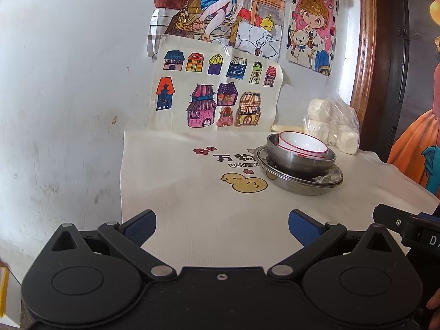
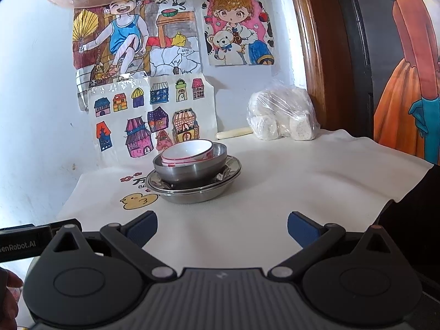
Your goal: Organize plates and bowls
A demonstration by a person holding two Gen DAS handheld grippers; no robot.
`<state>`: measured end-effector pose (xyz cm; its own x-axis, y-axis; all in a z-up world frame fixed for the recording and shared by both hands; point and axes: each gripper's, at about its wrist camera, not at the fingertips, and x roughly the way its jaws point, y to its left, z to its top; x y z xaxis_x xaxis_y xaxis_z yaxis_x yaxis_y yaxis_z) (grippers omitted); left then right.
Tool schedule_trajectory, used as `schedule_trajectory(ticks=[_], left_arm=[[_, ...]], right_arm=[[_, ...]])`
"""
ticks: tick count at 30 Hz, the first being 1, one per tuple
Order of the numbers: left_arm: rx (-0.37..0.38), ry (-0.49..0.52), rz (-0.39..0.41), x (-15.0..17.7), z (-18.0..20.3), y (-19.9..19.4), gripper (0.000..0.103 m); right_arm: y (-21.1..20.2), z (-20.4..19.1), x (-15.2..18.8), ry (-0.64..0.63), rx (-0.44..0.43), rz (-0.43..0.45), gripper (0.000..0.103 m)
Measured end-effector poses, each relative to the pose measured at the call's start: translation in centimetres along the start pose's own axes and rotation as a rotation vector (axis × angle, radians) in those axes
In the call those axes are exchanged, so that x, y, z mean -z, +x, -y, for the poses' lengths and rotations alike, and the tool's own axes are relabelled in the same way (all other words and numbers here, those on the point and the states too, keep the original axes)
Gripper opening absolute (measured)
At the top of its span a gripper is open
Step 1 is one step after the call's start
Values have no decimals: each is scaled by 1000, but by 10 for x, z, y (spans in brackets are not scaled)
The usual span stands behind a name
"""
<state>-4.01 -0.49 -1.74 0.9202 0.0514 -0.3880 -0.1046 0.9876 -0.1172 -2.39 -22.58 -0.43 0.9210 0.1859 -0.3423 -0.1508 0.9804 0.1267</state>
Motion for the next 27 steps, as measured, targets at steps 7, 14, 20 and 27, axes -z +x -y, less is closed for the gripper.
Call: schedule_trajectory(ticks=[7,14,20,27], left_arm=[[8,-1,-9,1,0,0,102],[16,4,-19,2,2,0,102],[17,4,-21,3,3,0,102],[6,6,-25,4,4,1,102]], right_arm=[[0,0,0,-2,-1,-2,103],[1,-1,2,-5,-3,-7,103],[1,0,1,-6,-3,-7,103],[1,-1,2,-6,-2,-7,103]])
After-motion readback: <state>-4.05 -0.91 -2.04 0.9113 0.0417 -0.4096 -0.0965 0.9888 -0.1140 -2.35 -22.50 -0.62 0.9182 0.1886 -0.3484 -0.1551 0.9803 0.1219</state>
